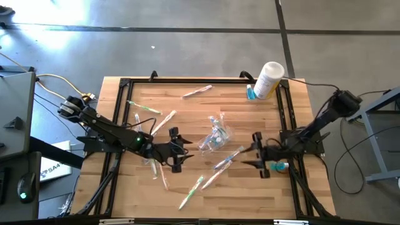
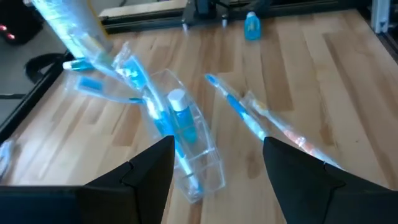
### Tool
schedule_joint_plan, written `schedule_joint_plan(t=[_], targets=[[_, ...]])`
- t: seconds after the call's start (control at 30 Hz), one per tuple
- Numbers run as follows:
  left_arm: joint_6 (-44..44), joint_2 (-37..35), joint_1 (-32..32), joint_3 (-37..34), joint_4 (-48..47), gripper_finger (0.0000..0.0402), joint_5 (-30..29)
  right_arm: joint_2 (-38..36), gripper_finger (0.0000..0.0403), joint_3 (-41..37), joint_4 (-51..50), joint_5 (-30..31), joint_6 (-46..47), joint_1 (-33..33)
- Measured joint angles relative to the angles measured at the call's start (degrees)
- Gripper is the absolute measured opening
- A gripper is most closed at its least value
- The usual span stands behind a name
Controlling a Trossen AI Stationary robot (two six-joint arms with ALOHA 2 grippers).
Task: Pick & Place toothbrushing station
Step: Put the blue mouthwash into the transparent organizer
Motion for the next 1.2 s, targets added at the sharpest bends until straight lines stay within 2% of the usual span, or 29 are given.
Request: schedule_joint_plan(t=[0.17,0.53,0.63,0.77,0.93,1.07,1.2], targets=[[0.12,0.11,0.0,0.0,2.01,0.0237,0.41,-0.04,0.0161,0.0,-2.41,3.15,-0.89,6.84],[-2.9,0.11,-0.02,-0.02,1.52,0.0237,4.0,-1.42,0.0159,0.7,-7.97,22.87,-0.83,19.43],[-5.78,0.11,-0.02,-0.02,1.53,0.0237,4.0,-3.32,0.0158,1.98,-13.69,28.13,1.56,23.08],[-8.68,0.11,0.0,-0.02,1.13,0.0237,4.0,-5.78,0.0158,4.62,-24.46,32.2,9.35,26.39],[-9.33,0.11,-0.02,-0.02,1.02,0.0237,4.01,-7.1,0.0158,9.18,-39.7,31.87,18.77,28.34],[-9.55,0.11,-0.02,-0.02,1.06,0.0237,5.31,-7.76,0.0158,17.93,-64.6,26.31,31.61,28.22],[-9.67,0.11,-0.02,-0.02,1.02,0.0237,5.7,-7.51,0.0158,25.44,-88.15,20.4,54.43,25.85]])
